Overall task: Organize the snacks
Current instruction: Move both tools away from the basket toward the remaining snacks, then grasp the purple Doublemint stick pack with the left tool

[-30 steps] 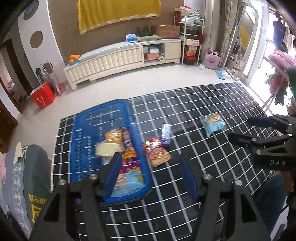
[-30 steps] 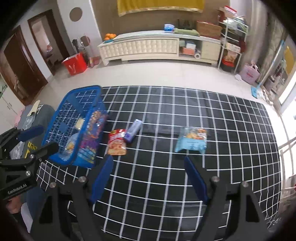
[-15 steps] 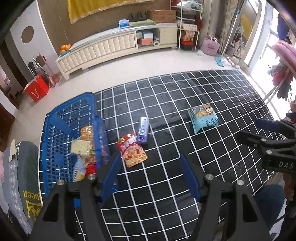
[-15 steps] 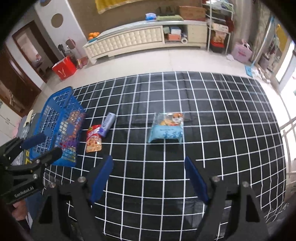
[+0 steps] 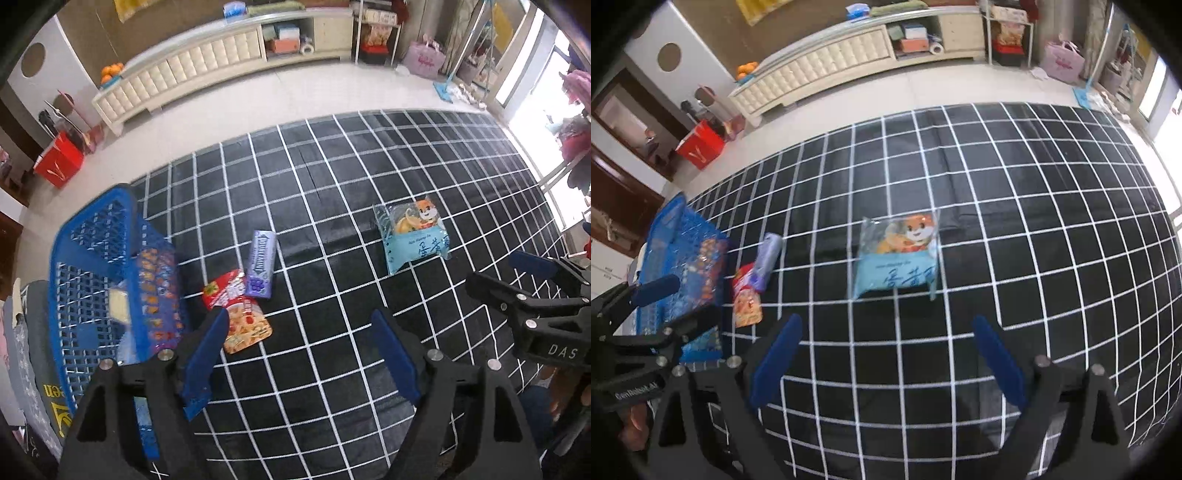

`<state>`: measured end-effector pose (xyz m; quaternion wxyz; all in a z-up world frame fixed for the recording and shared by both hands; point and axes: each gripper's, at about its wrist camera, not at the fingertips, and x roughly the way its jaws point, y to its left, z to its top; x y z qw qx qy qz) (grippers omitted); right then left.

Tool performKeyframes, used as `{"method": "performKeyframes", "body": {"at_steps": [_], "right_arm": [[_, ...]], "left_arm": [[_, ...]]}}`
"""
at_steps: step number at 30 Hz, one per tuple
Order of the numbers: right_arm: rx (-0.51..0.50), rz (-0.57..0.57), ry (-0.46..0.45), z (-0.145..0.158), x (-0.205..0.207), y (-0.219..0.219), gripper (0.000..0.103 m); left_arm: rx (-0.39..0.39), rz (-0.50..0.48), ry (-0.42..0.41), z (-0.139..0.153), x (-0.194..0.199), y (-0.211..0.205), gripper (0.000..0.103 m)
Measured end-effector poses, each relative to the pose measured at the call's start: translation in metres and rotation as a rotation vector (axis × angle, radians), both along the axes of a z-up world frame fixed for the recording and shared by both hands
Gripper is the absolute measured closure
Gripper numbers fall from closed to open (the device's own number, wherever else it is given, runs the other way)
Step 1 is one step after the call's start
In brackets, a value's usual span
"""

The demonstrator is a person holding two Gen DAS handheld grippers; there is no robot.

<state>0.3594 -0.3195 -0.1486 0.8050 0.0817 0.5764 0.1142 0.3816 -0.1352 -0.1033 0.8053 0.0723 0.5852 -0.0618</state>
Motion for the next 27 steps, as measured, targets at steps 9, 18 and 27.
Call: {"method": "performKeyframes", "body": {"at_steps": [9, 18, 27], "right_arm": [[-0.028, -0.004, -0.004, -0.023, 0.016, -0.001, 0.002], [0.006, -0.019, 0.019, -0.047, 0.023, -0.012, 0.002], [0.008, -0.016, 0.03, -0.053, 0.022, -0.012, 0.002]], "left_arm": [[0.091, 0.007, 0.082, -0.054, 0.052, -0.006, 0.025], [0.164, 0.105, 0.157, -0.11, 0.088, 0.019, 0.028], [0.162, 0.125, 0.166, -0.133, 0.087, 0.029, 0.073]]}}
